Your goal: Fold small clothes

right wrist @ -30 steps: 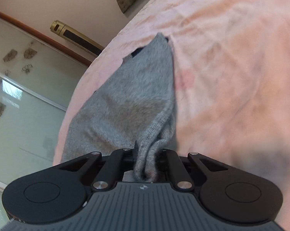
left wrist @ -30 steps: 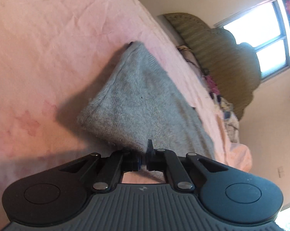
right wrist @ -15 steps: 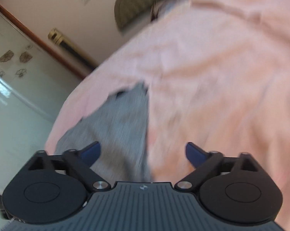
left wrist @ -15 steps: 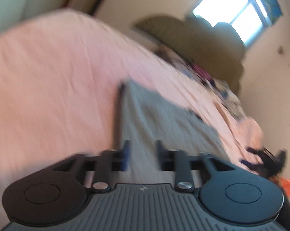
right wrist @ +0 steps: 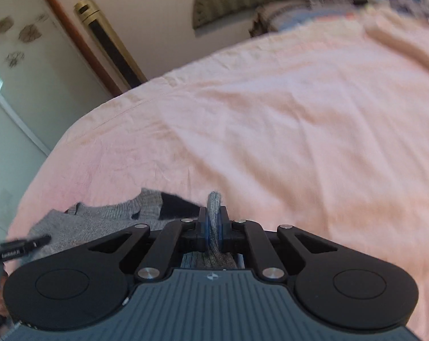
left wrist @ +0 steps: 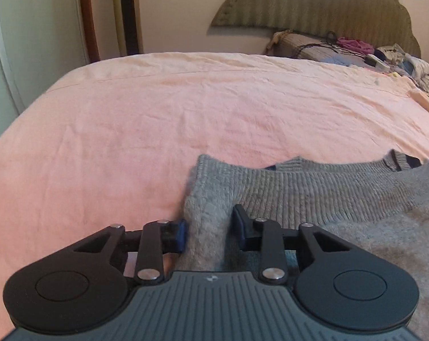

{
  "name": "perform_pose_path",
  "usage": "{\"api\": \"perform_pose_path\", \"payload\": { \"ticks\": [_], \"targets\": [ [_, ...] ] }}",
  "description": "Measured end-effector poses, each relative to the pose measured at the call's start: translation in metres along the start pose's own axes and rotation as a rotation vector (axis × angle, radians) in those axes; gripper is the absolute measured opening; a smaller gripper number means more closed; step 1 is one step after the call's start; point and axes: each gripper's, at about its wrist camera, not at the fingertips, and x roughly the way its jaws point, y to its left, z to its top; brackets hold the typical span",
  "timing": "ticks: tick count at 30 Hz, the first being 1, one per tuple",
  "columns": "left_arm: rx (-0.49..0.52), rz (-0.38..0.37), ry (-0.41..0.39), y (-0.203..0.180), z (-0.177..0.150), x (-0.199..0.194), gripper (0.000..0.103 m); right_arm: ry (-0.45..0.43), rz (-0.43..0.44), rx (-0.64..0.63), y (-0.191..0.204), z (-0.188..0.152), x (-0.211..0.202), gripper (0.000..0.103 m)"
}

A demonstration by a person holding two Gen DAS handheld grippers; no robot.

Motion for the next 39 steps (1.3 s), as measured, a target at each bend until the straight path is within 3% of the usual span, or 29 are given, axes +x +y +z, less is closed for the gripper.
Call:
{"api": "perform_pose_path", "payload": {
  "ticks": [4,7,9,10,12,14,19,21,25,30,33,37,39],
  "targets": [
    [0.047,0.053,-0.042,-0.007,-0.005,-0.007,0.032,0.005,-0.033,0.053,-0.02,0.001,0.012,0.011],
    [0.081,0.105,-0.048,-0.014,-0.005,-0.017,0.034,-0.038,0.008,0.119,-0.017,-0.006,-0.004,0.025],
    [0.077,0.125,-0.069,-0.017,-0.001,-0.029,0.035,-0.137,0.029,0.106,-0.004,-0.012,-0.028,0.047],
    [0.076,0.126,-0.096,-0.021,0.001,-0.034,0.036,-0.179,0.041,0.09,0.006,-0.014,-0.039,0.053],
    [0.08,0.119,-0.141,-0.033,0.006,-0.041,0.05,-0.193,0.08,0.056,0.026,-0.021,-0.044,0.077],
    [0.097,0.088,-0.145,-0.047,0.01,-0.038,0.063,-0.161,0.076,-0.006,0.048,-0.023,-0.033,0.082],
    [0.098,0.083,-0.037,-0.058,0.002,-0.002,0.065,-0.052,-0.04,-0.069,0.069,-0.026,0.026,0.085],
    [0.058,0.065,-0.086,-0.049,-0.008,0.001,0.074,-0.077,-0.075,-0.186,0.078,-0.037,0.037,0.102],
    [0.01,0.044,-0.066,-0.04,-0.004,0.003,0.08,-0.034,-0.138,-0.28,0.094,-0.036,0.049,0.103],
    [-0.009,0.075,-0.064,-0.033,-0.019,-0.031,0.078,-0.046,-0.123,-0.261,0.091,-0.037,0.043,0.103],
    [-0.144,0.05,-0.111,-0.003,-0.043,-0.082,0.081,-0.059,-0.112,-0.24,0.088,-0.038,0.041,0.103],
    [-0.53,-0.014,-0.116,0.05,-0.107,-0.136,0.082,-0.067,-0.098,-0.222,0.086,-0.037,0.039,0.103],
    [-0.658,-0.028,-0.084,0.061,-0.14,-0.148,0.082,-0.07,-0.094,-0.216,0.086,-0.037,0.039,0.103]
  ]
}}
